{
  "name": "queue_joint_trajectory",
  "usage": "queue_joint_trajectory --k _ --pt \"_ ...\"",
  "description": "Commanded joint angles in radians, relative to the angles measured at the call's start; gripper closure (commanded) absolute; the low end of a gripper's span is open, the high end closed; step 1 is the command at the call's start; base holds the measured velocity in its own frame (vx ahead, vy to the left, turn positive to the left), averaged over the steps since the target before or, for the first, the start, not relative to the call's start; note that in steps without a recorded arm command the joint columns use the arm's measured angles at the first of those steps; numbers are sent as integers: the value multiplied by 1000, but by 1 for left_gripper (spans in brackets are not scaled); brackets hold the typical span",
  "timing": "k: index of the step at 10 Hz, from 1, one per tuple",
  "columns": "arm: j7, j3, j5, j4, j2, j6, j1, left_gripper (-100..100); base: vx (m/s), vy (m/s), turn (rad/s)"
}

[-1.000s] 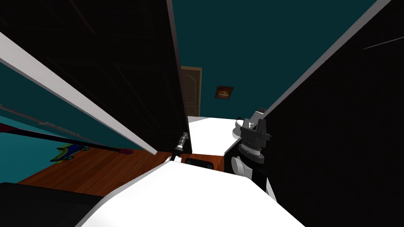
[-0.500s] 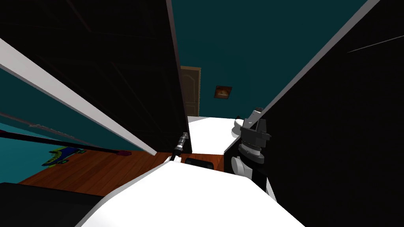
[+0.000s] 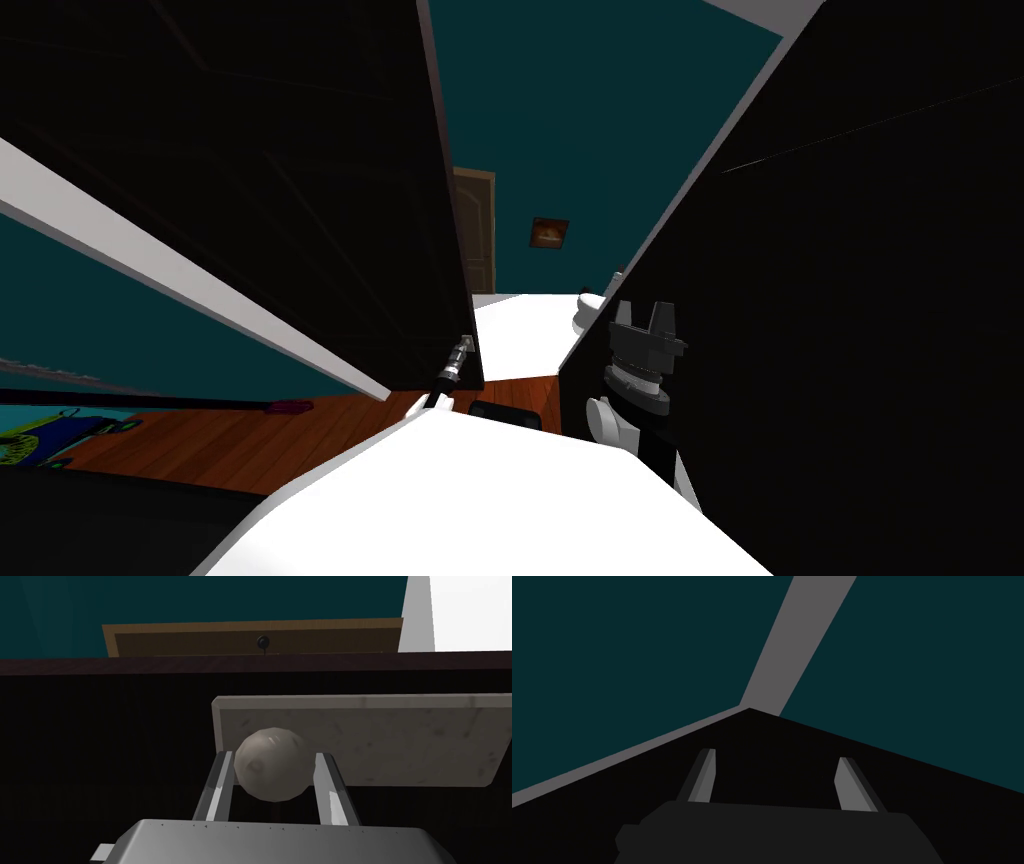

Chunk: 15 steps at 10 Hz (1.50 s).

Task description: Pull the door open

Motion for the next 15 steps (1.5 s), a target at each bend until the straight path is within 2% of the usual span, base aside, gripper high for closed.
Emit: queue_joint_trajectory --k 1,6,7,10,12,15 --pt "14 -2 1 3 10 -4 -3 100 -176 26 -130" --pt "40 -8 3 18 30 -13 -13 100 -195 4 -70" --pt "36 -7 2 18 29 -10 -12 100 -79 -12 7" --pt "54 -12 2 24 47 -20 -2 100 -163 3 8" --pt "72 -17 1 26 64 -31 4 100 -202 -6 -3" --pt "120 -31 0 33 112 -64 22 100 -218 51 -117"
